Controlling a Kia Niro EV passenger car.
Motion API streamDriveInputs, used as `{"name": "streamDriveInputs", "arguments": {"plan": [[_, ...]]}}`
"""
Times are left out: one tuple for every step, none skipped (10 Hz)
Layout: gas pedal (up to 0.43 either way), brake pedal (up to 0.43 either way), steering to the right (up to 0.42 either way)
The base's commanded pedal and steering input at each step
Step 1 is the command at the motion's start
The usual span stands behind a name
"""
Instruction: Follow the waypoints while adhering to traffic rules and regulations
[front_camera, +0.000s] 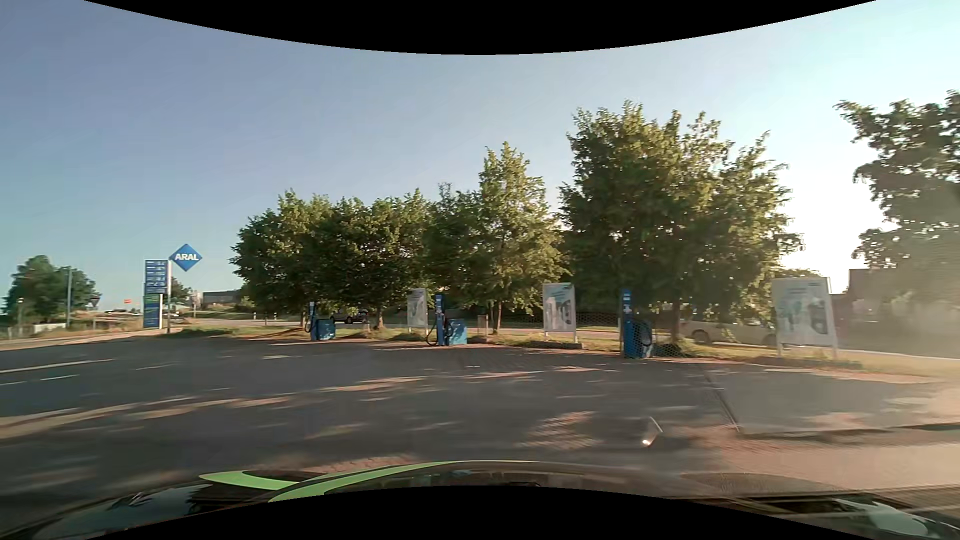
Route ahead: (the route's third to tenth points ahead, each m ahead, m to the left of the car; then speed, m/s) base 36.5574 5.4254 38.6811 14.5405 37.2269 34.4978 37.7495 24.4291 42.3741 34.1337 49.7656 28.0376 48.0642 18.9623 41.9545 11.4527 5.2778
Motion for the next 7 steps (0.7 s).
{"name": "streamDriveInputs", "arguments": {"plan": [[0.118,0.000,-0.409],[0.130,0.000,-0.406],[0.150,0.000,-0.401],[0.157,0.000,-0.399],[0.157,0.000,-0.396],[0.169,0.000,-0.392],[0.169,0.000,-0.385]]}}
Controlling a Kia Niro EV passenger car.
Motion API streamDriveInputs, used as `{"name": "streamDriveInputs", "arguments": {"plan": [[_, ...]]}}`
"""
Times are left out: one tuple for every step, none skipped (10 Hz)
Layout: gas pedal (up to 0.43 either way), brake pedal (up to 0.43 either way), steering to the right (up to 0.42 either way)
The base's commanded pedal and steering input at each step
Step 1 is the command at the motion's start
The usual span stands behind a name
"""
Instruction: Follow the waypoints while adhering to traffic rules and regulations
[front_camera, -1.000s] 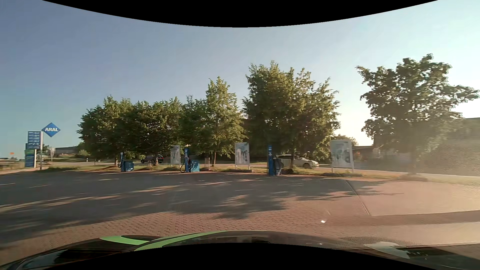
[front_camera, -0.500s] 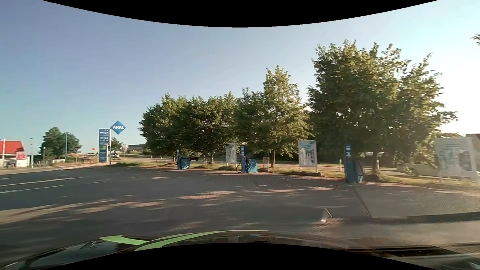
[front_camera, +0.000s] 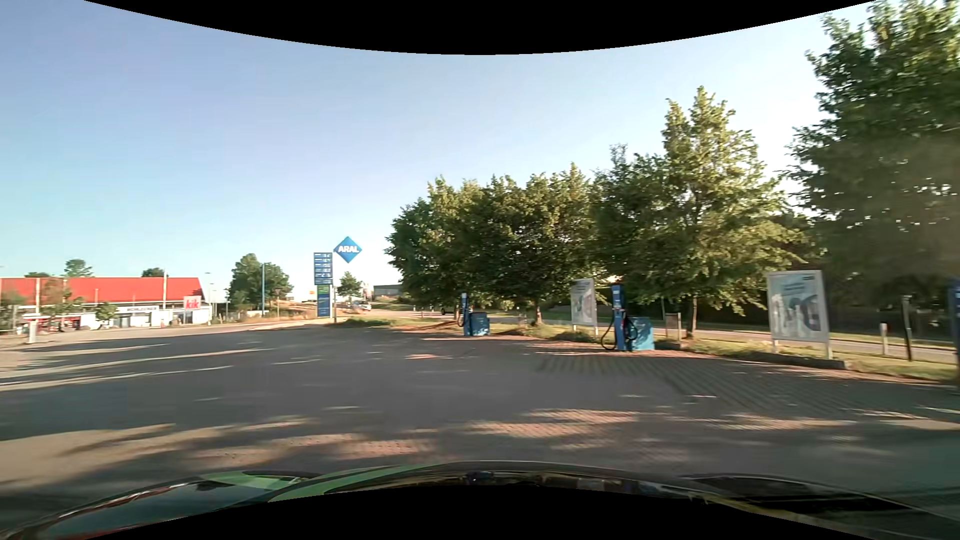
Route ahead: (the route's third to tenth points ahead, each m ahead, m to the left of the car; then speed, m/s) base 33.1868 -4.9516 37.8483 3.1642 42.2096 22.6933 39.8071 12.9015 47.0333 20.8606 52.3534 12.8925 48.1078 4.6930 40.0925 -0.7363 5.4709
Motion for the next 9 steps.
{"name": "streamDriveInputs", "arguments": {"plan": [[0.177,0.000,-0.371],[0.177,0.000,-0.347],[0.177,0.000,-0.323],[0.189,0.000,-0.299],[0.197,0.000,-0.273],[0.209,0.000,-0.254],[0.220,0.000,-0.236],[0.220,0.000,-0.221],[0.248,0.000,-0.207]]}}
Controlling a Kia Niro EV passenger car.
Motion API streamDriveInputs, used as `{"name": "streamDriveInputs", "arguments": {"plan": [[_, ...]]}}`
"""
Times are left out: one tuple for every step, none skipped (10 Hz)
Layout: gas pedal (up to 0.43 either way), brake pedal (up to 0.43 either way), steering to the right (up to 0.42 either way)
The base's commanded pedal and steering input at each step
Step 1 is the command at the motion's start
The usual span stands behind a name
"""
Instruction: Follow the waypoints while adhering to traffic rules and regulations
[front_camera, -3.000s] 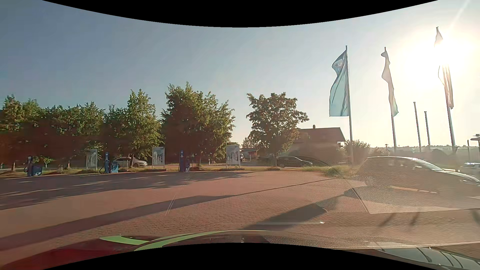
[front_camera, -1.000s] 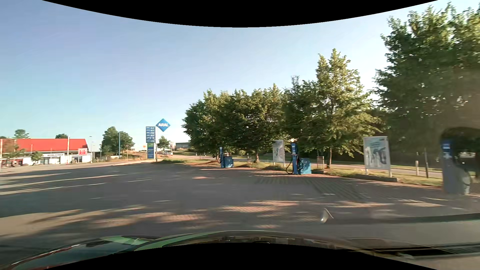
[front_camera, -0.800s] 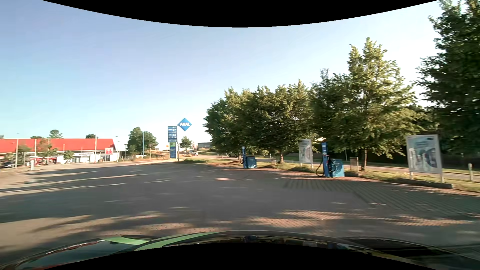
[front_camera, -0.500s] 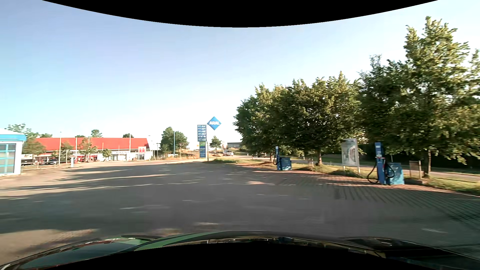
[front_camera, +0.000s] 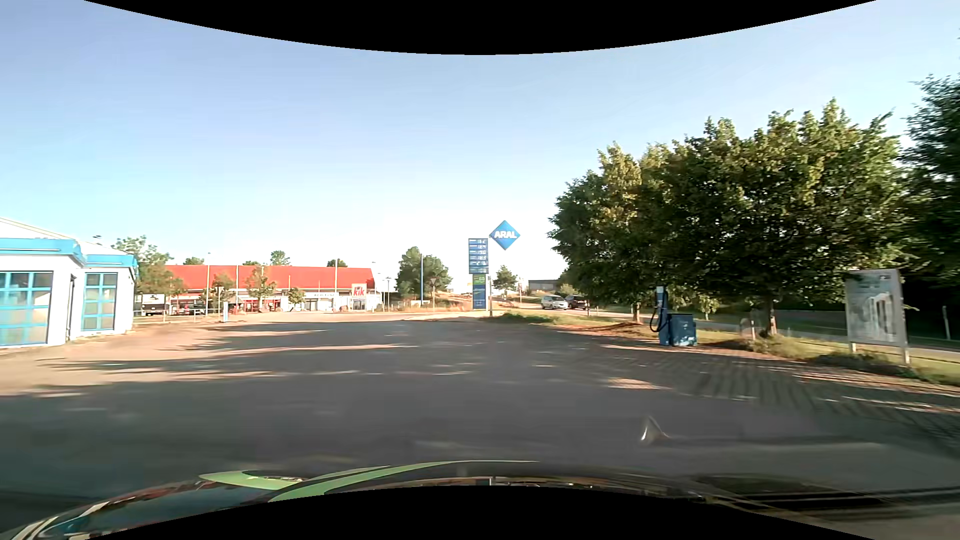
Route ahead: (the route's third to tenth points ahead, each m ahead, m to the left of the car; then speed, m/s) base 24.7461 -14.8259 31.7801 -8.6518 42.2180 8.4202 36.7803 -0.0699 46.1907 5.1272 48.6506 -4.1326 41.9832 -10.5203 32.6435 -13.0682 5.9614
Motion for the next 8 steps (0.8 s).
{"name": "streamDriveInputs", "arguments": {"plan": [[0.248,0.000,-0.190],[0.248,0.000,-0.173],[0.248,0.000,-0.161],[0.248,0.000,-0.147],[0.248,0.000,-0.135],[0.248,0.000,-0.123],[0.248,0.000,-0.111],[0.248,0.000,-0.095]]}}
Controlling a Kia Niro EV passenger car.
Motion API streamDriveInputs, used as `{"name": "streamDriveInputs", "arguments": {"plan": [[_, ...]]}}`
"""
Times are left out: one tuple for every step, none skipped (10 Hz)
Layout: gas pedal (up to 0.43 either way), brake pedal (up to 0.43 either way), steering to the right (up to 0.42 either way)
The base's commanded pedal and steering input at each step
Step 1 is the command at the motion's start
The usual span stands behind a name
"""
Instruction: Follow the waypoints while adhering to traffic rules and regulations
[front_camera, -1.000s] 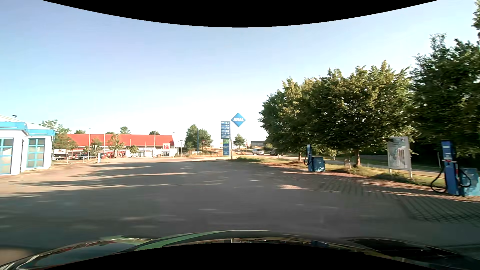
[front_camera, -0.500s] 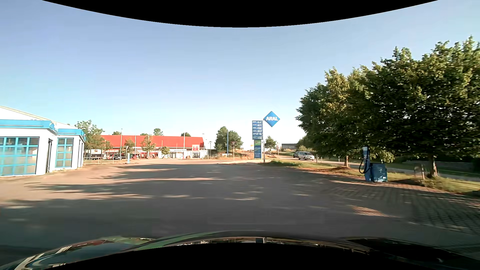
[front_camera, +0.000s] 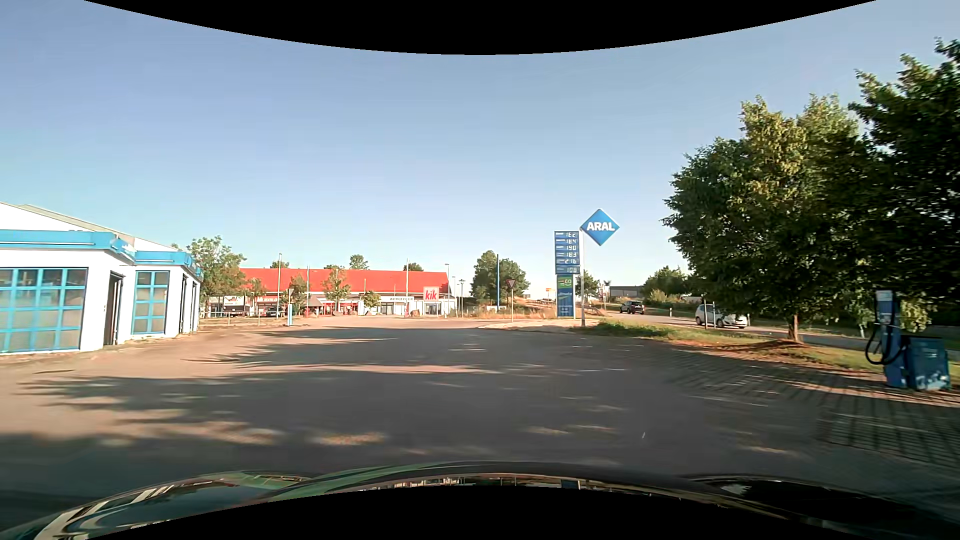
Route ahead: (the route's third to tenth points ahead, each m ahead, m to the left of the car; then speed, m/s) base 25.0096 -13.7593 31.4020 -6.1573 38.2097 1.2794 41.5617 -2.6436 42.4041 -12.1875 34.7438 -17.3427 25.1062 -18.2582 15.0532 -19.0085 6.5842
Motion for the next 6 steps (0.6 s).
{"name": "streamDriveInputs", "arguments": {"plan": [[0.248,0.000,-0.076],[0.248,0.000,-0.066],[0.248,0.000,-0.060],[0.248,0.000,-0.055],[0.248,0.000,-0.050],[0.248,0.000,-0.050]]}}
